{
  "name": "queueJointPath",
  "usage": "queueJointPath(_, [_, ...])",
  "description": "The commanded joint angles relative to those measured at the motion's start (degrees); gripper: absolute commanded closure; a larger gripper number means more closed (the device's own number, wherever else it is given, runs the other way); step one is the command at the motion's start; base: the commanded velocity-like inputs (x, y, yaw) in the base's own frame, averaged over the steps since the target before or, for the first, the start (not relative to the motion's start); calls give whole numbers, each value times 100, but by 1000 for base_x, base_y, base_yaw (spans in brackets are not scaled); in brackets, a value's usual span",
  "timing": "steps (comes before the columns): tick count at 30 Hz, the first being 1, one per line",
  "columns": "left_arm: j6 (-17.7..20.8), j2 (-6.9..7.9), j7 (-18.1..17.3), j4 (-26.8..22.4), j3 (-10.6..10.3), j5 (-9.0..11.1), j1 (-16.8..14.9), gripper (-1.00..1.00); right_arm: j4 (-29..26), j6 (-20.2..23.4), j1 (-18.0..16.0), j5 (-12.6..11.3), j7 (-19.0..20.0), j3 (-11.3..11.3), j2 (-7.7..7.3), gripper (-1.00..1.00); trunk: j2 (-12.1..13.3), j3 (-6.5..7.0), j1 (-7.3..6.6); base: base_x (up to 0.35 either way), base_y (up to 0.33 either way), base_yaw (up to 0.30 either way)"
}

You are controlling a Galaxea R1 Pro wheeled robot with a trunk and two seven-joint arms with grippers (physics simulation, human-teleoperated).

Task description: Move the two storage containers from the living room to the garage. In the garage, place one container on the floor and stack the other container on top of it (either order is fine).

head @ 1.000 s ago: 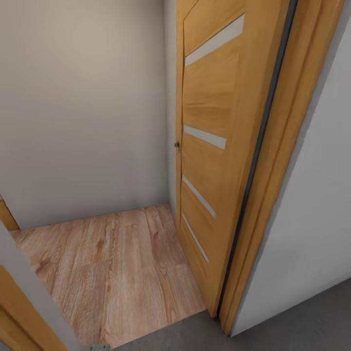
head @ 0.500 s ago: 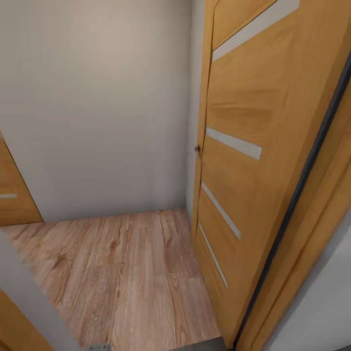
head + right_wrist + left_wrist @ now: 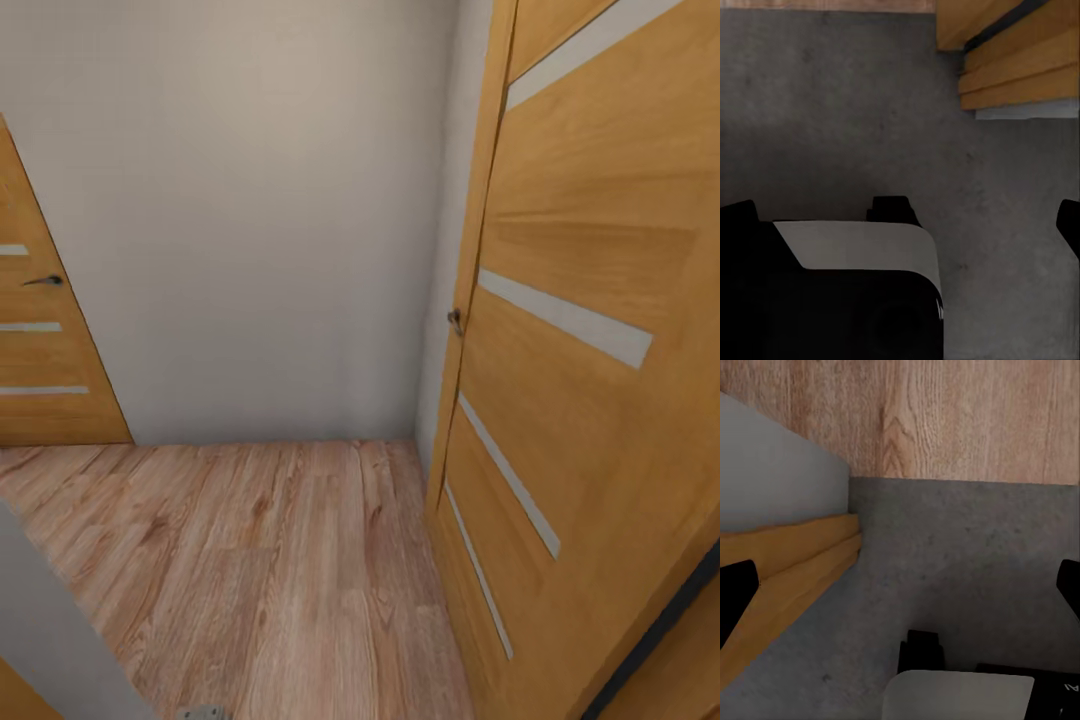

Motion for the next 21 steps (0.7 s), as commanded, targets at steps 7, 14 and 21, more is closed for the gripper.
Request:
queueJointPath(7, [23, -1, 11, -2, -1, 37, -4, -100, 18, -34, -8, -59, -1, 48, -1, -100, -3, -6, 3, 236, -57, 242])
queueJointPath(14, [19, -1, 8, -2, -1, 37, -4, -100, 18, -34, -7, -59, -1, 48, -4, -100, -3, -6, 3, 41, -4, 31])
queueJointPath(21, [20, -1, 12, -2, -1, 37, -4, -100, 18, -34, -8, -59, -1, 48, -4, -100, -3, -6, 3, 0, 0, 0])
